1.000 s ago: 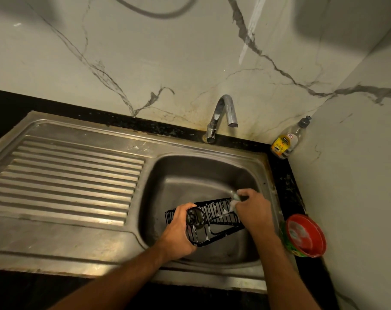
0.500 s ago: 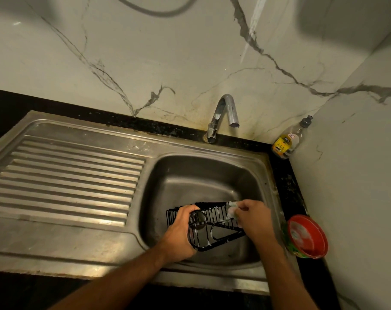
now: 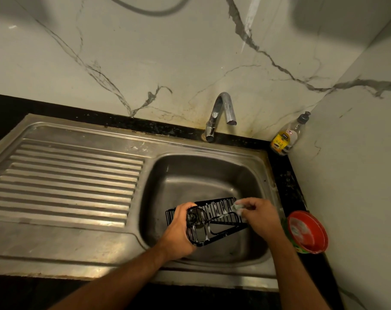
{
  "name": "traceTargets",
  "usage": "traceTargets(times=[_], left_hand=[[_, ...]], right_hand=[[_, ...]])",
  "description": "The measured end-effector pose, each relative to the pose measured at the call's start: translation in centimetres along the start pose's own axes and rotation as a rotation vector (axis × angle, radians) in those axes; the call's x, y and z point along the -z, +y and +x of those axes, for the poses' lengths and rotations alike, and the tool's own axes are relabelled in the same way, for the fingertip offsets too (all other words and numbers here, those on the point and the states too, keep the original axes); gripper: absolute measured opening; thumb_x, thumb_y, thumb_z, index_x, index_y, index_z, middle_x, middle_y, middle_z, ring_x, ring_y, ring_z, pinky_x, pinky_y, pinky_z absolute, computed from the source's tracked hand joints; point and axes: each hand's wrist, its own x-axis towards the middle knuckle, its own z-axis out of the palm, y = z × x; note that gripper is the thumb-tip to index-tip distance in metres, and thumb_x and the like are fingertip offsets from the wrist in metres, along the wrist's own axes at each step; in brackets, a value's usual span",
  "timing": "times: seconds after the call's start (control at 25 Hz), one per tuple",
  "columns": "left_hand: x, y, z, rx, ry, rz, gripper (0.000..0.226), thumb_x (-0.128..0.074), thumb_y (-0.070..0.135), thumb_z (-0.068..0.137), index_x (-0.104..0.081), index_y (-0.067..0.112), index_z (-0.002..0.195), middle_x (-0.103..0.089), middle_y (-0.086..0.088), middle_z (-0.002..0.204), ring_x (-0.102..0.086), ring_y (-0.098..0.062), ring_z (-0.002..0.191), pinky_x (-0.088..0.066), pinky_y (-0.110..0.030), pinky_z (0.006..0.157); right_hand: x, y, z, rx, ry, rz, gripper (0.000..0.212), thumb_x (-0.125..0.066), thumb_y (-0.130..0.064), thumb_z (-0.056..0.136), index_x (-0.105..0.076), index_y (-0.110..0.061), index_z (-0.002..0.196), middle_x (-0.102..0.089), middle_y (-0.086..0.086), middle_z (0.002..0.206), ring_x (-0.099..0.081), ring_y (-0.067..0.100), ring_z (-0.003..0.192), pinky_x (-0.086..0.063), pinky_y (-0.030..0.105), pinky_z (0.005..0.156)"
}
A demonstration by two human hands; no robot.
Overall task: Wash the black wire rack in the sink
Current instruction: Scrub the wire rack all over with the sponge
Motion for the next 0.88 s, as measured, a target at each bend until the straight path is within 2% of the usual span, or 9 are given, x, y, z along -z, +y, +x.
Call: traceTargets(times=[0.08,0.12,0.24,0.36,0.48,0.6,0.72,0.8,0.88], left_hand=[[-0.2,-0.5,0.2,0.000,0.014,-0.014,0.097,-0.090,0.025,0.059,-0.034,0.042,0.136,-0.040,0.014,0.132,-0.056,-0.001,0.120,-0.047,-0.019,0.103],[-0.3,-0.7,0.2,-0.003,0.022,-0.019,0.098,-0.090,0.023,0.059,-0.033,0.042,0.137,-0.040,0.015,0.133,-0.057,-0.002,0.120,-0.048,-0.021,0.104],[-0.4,-0.9,0.3,-0.004,0.021,-0.023,0.099,-0.091,0.025,0.059,-0.032,0.046,0.136,-0.039,0.021,0.131,-0.057,-0.002,0.120,-0.048,-0.020,0.103],[-0.4,-0.6,0.3,0.006,0.026,-0.023,0.095,-0.087,0.031,0.057,-0.032,0.046,0.134,-0.038,0.022,0.131,-0.055,0.001,0.121,-0.046,-0.018,0.104],[-0.4,-0.5,0.3,0.001,0.034,-0.025,0.094,-0.084,0.033,0.057,-0.032,0.046,0.134,-0.040,0.016,0.133,-0.053,0.002,0.121,-0.044,-0.016,0.105],[-0.3,-0.7,0.3,-0.002,0.047,-0.026,0.097,-0.087,0.027,0.058,-0.031,0.047,0.135,-0.041,0.014,0.134,-0.052,0.001,0.124,-0.043,-0.017,0.106],[-0.2,-0.9,0.4,0.001,0.055,-0.030,0.100,-0.089,0.019,0.059,-0.031,0.046,0.135,-0.041,0.012,0.134,-0.053,-0.002,0.124,-0.046,-0.022,0.107],[-0.3,-0.9,0.4,-0.006,0.049,-0.018,0.099,-0.089,0.017,0.060,-0.032,0.044,0.136,-0.040,0.011,0.134,-0.053,-0.002,0.124,-0.046,-0.023,0.108],[-0.3,-1.0,0.5,-0.010,0.055,-0.014,0.099,-0.090,0.013,0.060,-0.032,0.043,0.135,-0.040,0.013,0.134,-0.051,0.001,0.124,-0.044,-0.020,0.107]], right_hand=[[-0.1,0.4,0.3,-0.027,0.129,0.046,0.022,-0.071,-0.010,0.086,-0.073,-0.030,0.095,-0.073,-0.009,0.085,-0.067,0.005,0.072,-0.058,0.027,0.069],[-0.5,0.4,0.4,-0.043,0.161,0.033,0.021,-0.069,-0.012,0.086,-0.073,-0.031,0.097,-0.073,-0.008,0.085,-0.066,0.006,0.070,-0.057,0.027,0.065],[-2.1,0.4,0.4,-0.062,0.114,-0.067,0.018,-0.070,-0.022,0.086,-0.075,-0.026,0.103,-0.072,-0.009,0.082,-0.065,0.002,0.068,-0.055,0.021,0.064],[-2.1,0.6,0.7,-0.056,0.110,-0.077,0.019,-0.065,-0.023,0.089,-0.075,-0.025,0.105,-0.071,-0.007,0.073,-0.058,0.002,0.056,-0.045,0.018,0.054],[-1.7,-0.2,1.5,-0.019,0.140,-0.040,0.031,-0.062,-0.016,0.089,-0.072,-0.030,0.115,-0.075,-0.007,0.088,-0.056,0.000,0.055,-0.046,0.020,0.054],[-2.1,-0.9,1.1,0.016,0.096,-0.102,0.030,-0.061,-0.011,0.092,-0.073,-0.028,0.114,-0.076,-0.006,0.087,-0.052,0.000,0.047,-0.043,0.015,0.045],[-0.7,0.0,-0.2,0.023,0.008,-0.200,0.028,-0.062,-0.008,0.093,-0.074,-0.026,0.111,-0.075,-0.008,0.105,-0.064,0.001,0.063,-0.058,0.022,0.063],[0.8,0.1,-0.1,0.022,-0.119,-0.328,0.029,-0.062,-0.005,0.091,-0.076,-0.025,0.106,-0.074,-0.009,0.101,-0.058,-0.009,0.055,-0.048,0.010,0.056],[1.1,-0.7,0.6,0.049,-0.146,-0.364,0.026,-0.063,-0.007,0.091,-0.077,-0.025,0.104,-0.073,-0.010,0.094,-0.054,-0.012,0.049,-0.039,0.006,0.048]])
